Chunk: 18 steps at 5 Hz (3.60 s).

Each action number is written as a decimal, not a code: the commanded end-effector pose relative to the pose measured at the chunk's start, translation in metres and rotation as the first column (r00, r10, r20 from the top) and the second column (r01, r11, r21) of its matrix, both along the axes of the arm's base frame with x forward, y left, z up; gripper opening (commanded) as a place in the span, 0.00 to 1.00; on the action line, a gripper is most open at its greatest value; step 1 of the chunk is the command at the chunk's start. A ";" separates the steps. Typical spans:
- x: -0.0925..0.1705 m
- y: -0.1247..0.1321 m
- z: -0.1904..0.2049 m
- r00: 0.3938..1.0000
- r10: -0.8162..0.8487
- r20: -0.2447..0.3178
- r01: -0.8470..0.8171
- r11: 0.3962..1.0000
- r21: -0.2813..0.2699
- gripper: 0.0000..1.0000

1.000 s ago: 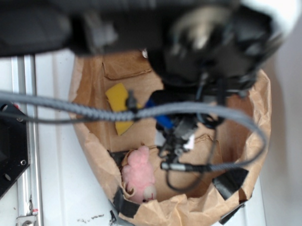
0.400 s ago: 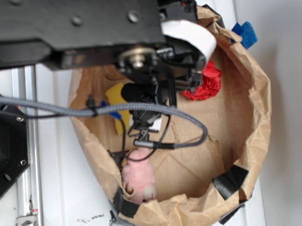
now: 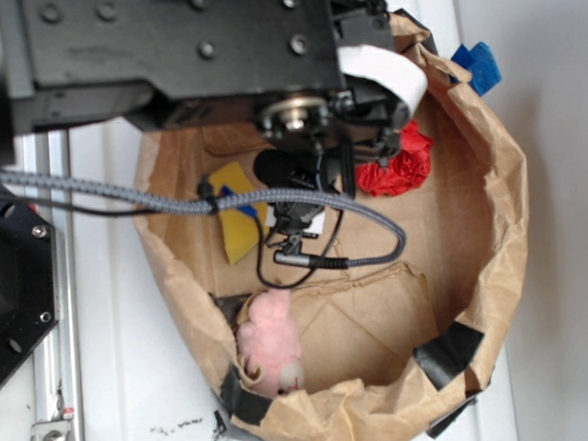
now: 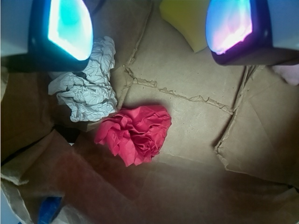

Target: Grab the white paper.

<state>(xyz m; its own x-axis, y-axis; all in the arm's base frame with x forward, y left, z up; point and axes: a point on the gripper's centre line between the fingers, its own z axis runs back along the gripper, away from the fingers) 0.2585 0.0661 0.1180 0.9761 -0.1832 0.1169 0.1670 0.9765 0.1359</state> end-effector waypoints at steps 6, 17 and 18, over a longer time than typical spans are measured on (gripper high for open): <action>0.033 0.015 -0.019 0.989 0.083 0.119 -0.097 0.988 0.116 1.00; 0.030 0.052 -0.075 0.995 0.092 -0.048 -0.076 0.960 0.270 1.00; 0.033 0.052 -0.074 0.994 0.105 -0.043 -0.091 0.963 0.252 0.00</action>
<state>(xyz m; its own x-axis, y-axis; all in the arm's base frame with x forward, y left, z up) 0.2837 0.1145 0.0334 0.9945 -0.1035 -0.0125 0.1011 0.9282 0.3581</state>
